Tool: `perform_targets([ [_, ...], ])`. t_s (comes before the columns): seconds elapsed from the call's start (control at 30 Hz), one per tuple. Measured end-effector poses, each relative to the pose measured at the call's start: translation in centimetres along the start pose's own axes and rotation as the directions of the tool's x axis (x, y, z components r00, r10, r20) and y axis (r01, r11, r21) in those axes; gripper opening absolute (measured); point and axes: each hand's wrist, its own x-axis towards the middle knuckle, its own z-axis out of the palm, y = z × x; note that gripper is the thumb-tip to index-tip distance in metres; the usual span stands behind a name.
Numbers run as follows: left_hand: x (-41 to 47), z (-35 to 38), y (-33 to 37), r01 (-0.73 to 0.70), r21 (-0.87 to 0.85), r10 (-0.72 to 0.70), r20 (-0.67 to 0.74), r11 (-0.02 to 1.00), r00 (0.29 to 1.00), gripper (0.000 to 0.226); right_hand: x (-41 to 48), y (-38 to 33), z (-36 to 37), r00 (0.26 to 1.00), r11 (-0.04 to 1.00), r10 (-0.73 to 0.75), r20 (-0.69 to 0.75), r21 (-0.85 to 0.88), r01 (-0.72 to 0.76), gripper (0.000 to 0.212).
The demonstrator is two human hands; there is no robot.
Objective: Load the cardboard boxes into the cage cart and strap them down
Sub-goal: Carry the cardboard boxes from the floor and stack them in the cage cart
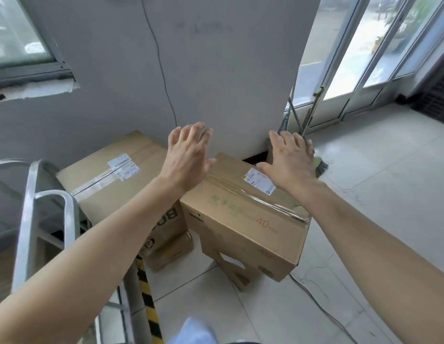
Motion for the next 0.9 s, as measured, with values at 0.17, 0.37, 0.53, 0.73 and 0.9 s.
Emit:
perform_targets([
  [0.17,2.6,6.5,-0.2,0.035,-0.043,-0.025,0.215,0.998,0.976,0.063,0.7,4.5,4.1,0.976,0.983,0.185,0.118,-0.012,-0.185,0.061],
  [0.37,5.2,15.4,-1.6,0.052,-0.044,-0.025,0.473,0.998,0.881,0.061,0.9,7.5,10.0,0.874,0.901,0.42,0.245,-0.001,-0.433,0.056],
  [0.53,6.8,21.7,-3.1,0.046,-0.029,-0.018,0.615,0.999,0.788,0.062,1.3,9.0,14.9,0.74,0.786,0.577,0.345,0.013,-0.619,0.059],
  [0.73,8.4,27.0,-5.1,0.122,0.036,-0.111,0.709,0.992,0.696,0.068,1.0,10.8,19.8,0.553,0.591,0.714,0.429,0.054,-0.805,0.065],
  [0.9,8.8,30.9,-6.4,0.288,0.057,-0.233,0.746,0.956,0.625,0.102,1.1,12.2,23.7,0.428,0.446,0.784,0.45,0.072,-0.892,0.093],
])
